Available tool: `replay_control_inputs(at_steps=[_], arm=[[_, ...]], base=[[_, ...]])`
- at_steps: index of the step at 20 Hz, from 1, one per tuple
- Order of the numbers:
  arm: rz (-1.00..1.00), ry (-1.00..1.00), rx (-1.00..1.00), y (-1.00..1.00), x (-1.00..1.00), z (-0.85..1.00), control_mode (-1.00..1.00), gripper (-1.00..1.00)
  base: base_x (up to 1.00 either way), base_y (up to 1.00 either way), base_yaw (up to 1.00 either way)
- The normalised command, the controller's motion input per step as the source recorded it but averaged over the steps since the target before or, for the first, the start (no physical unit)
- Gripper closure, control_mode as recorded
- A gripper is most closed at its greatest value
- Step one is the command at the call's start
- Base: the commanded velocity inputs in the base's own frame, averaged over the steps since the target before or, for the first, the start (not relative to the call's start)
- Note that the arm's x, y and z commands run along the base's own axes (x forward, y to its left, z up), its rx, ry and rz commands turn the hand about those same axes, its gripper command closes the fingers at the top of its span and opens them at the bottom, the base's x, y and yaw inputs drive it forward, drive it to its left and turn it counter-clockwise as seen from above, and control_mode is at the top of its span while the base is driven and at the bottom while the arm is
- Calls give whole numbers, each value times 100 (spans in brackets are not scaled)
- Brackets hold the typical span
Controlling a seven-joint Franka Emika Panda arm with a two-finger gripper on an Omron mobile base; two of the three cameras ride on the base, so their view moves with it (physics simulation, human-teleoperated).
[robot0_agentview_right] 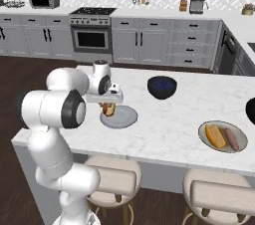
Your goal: Place one bun and one sausage from the bowl on each plate.
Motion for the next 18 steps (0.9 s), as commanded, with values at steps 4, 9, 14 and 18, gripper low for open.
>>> replay_control_inputs(at_steps=[4, 9, 14, 18], arm=[[0, 10, 0, 0, 75, -44, -100, 100], [-2, 13, 0, -7, 24, -39, -100, 100], [-8, 13, 0, 0, -55, -12, -100, 100], [-3, 2, 0, -6, -18, 0, -100, 100]], base=[[0, 0, 0], [0, 0, 0], [0, 0, 0], [0, 0, 0]])
